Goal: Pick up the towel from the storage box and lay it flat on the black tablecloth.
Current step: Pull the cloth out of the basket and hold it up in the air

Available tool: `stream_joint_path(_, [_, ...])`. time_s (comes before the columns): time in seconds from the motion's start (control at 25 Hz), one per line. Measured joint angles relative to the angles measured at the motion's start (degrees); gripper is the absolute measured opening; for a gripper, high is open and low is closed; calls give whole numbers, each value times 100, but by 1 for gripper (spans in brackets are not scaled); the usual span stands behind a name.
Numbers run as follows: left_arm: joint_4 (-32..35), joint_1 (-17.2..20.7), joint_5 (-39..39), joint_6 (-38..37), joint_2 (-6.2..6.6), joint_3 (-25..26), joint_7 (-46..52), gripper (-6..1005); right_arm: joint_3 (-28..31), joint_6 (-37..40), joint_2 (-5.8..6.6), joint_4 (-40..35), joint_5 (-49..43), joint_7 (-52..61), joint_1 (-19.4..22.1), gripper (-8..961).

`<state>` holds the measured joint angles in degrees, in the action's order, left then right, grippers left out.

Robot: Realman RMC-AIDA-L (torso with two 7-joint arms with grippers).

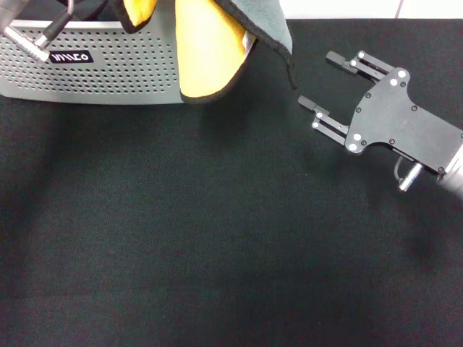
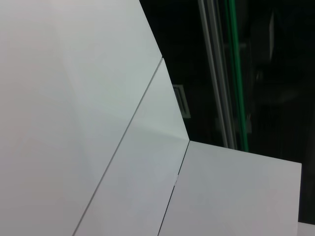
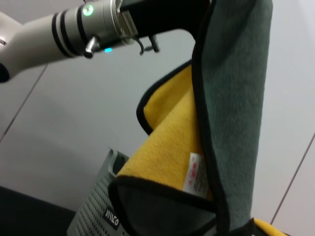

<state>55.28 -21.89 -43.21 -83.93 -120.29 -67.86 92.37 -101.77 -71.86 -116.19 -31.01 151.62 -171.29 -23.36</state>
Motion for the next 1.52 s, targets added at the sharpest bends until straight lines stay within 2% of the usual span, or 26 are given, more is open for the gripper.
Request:
stream_joint_path(0.6, [-162,-103,112,-34,-11,-91,-5,59,-27,308,0,130,115,-1,-332,602])
stream_joint_path(1.12, [-202,-73,145,-45,5,-114,-38,60,-36,327,0,84,241,0,-342,581])
stream_joint_path(1.32, [-208,-56,158,-44,11,-113,-37,61,-36,325,0,74,246,0,-338,438])
stream_joint_path(1.4, [-215,-52,158,-44,15,-110,-36,61,-36,325,0,73,270,2,-337,264])
stream_joint_path(1.52, [-221,-49,158,-44,15,-106,-35,62,-40,325,0,65,369,7,-315,227])
